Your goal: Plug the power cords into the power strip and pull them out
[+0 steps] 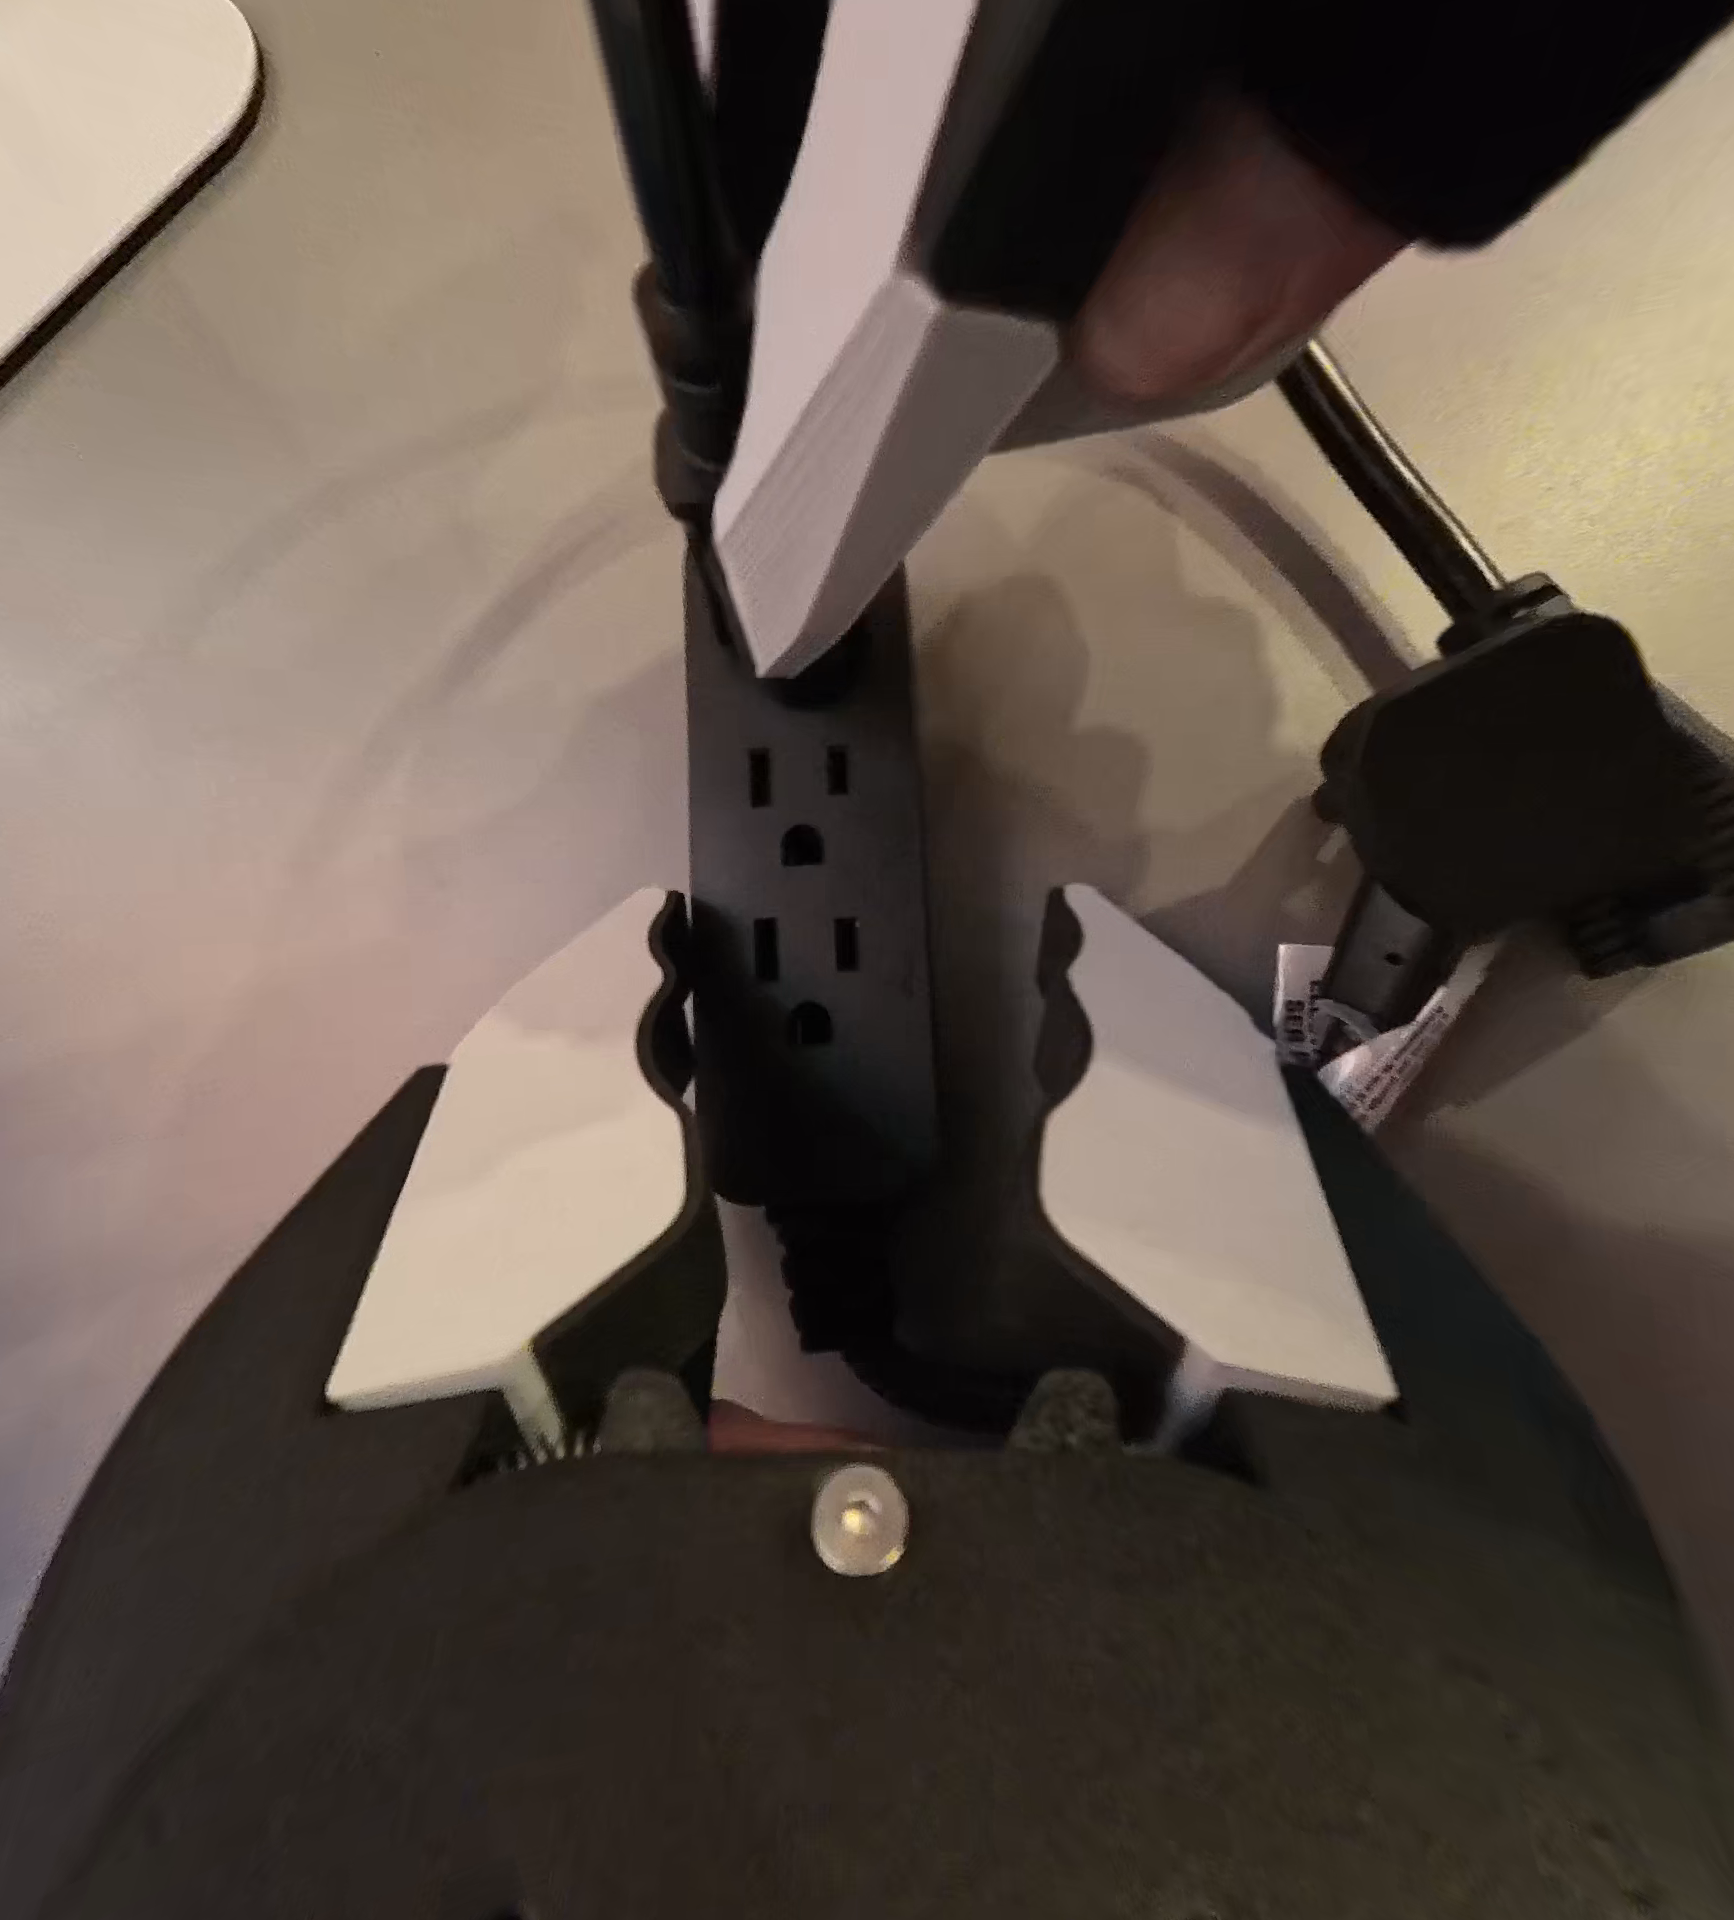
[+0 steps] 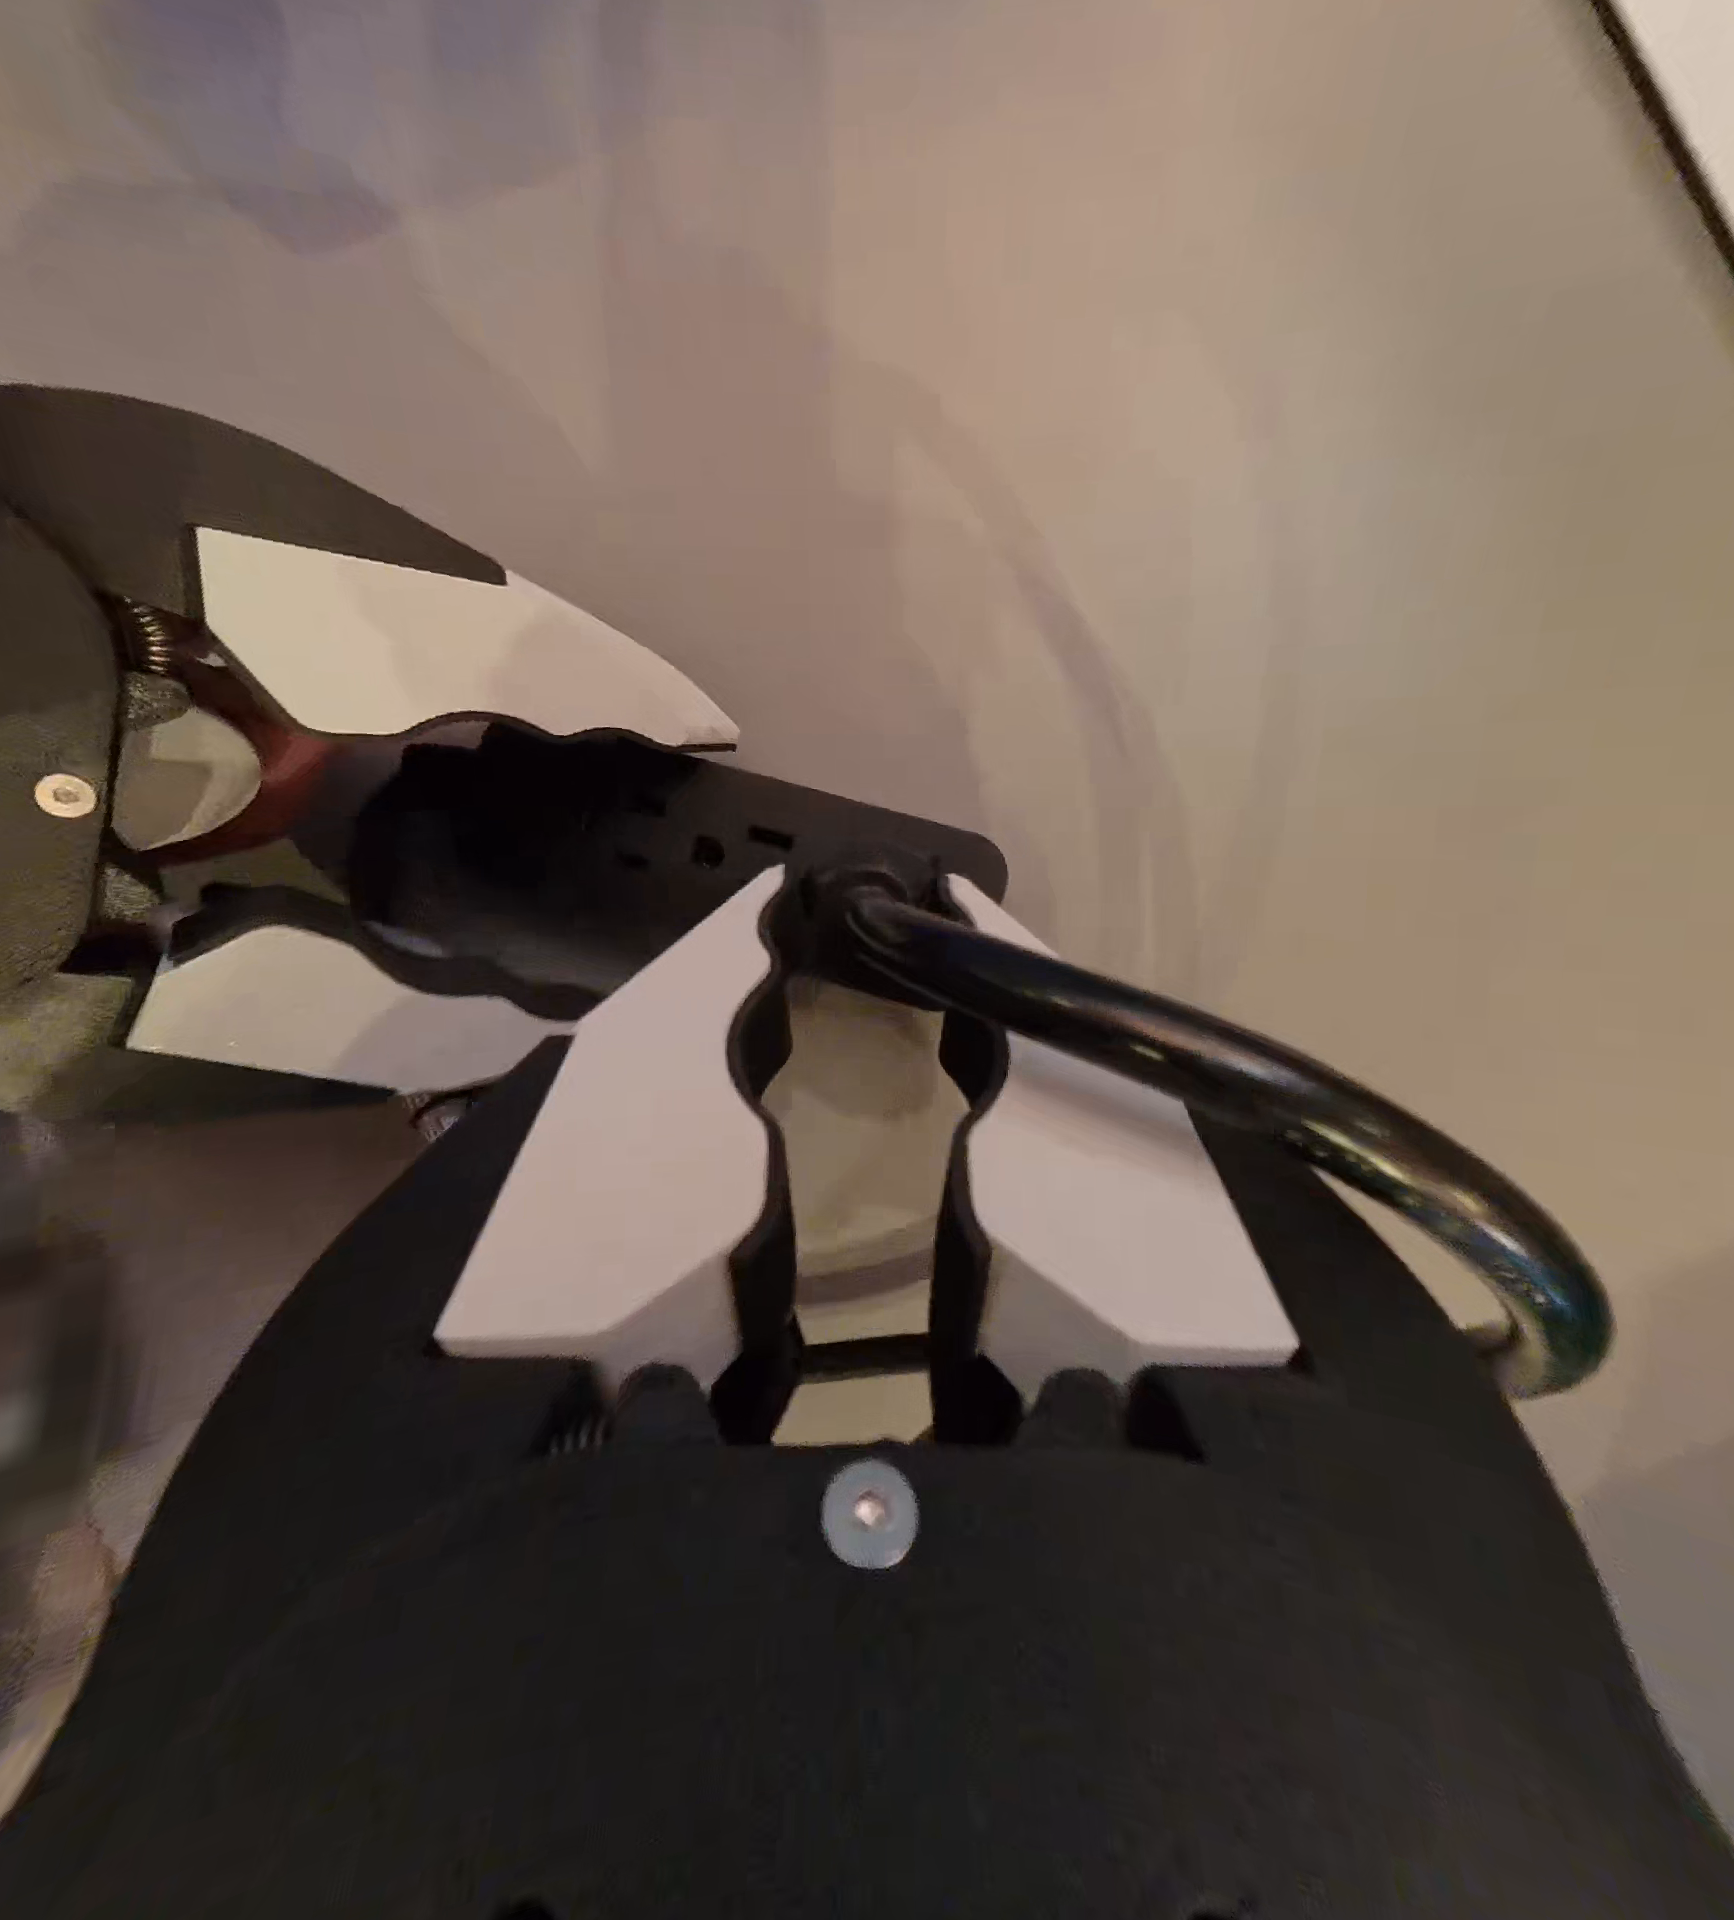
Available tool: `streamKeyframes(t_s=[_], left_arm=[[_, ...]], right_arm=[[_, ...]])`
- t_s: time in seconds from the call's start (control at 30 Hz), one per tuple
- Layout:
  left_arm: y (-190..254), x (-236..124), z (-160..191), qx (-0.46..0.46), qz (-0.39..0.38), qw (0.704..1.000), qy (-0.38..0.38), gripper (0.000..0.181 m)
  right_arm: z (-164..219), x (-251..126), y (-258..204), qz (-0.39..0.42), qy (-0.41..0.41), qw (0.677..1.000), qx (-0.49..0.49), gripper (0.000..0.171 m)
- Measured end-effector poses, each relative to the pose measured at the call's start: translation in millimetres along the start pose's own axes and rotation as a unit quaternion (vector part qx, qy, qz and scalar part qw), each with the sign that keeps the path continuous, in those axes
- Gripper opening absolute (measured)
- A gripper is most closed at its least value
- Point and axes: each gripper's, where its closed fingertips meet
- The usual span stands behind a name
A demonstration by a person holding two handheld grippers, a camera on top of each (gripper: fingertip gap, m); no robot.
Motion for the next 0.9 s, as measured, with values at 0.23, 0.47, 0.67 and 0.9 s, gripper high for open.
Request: streamKeyframes(t_s=[0.23, 0.47, 0.67, 0.9], left_arm=[[4, -22, -7, -0.032, 0.075, 0.997, 0.019, 0.065], [-9, -3, -20, -0.024, 0.074, 0.997, 0.000, 0.049], [-11, -1, -22, -0.038, 0.062, 0.997, -0.011, 0.042], [-2, 8, -6, -0.034, 0.044, 0.997, -0.055, 0.061]], right_arm=[[3, -3, 5, -0.024, -0.021, 0.995, -0.097, 0.021], [-1, 0, 4, -0.051, -0.023, 0.990, -0.128, 0.021], [-1, 0, 4, -0.049, -0.017, 0.993, -0.110, 0.021], [-4, 1, 5, -0.026, -0.002, 0.997, -0.067, 0.020]])
Point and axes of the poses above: each gripper's, where its closed fingertips meet, x out along the fingers, z out of its underside, y = z × x across the jaws, and after that the axes turned 1 degree about -y, right-handed
